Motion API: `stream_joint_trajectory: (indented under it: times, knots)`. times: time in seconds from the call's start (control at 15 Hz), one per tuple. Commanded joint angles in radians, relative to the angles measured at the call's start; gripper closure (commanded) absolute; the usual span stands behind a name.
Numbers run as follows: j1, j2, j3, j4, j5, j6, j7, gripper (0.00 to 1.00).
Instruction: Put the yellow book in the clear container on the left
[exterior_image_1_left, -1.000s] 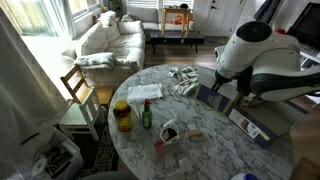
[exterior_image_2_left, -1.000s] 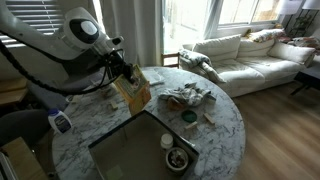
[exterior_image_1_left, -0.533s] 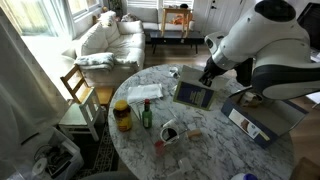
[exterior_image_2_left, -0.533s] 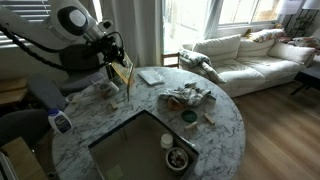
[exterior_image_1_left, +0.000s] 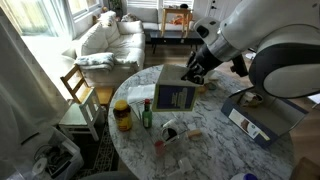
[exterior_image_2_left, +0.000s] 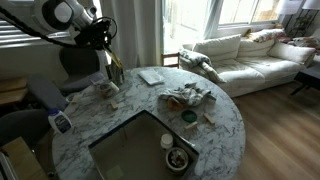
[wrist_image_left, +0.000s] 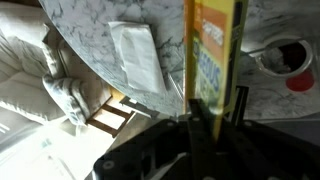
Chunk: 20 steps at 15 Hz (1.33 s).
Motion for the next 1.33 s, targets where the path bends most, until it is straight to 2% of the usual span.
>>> stream_joint_trajectory:
  times: [0.0,0.27,0.33,0.53,0.87,1.07,1.13,1.27]
  knots:
    - [0.001,-0.005,0.017,0.004,0.036,0.000,-0.046,0.99]
    - [0.017,-0.011,0.012,0.006,0.058,0.000,-0.082,1.00]
    - [0.056,-0.012,-0.015,0.005,0.124,0.010,-0.146,1.00]
    - [0.140,0.002,-0.029,0.015,0.368,0.029,-0.399,1.00]
    - [0.271,0.041,-0.043,0.101,0.720,-0.039,-0.776,1.00]
    - [0.271,0.082,-0.037,0.153,0.889,-0.044,-0.990,1.00]
    - [0.260,0.045,-0.017,0.105,0.793,-0.024,-0.861,0.99]
    - [0.260,0.066,-0.022,0.129,0.852,-0.024,-0.940,0.99]
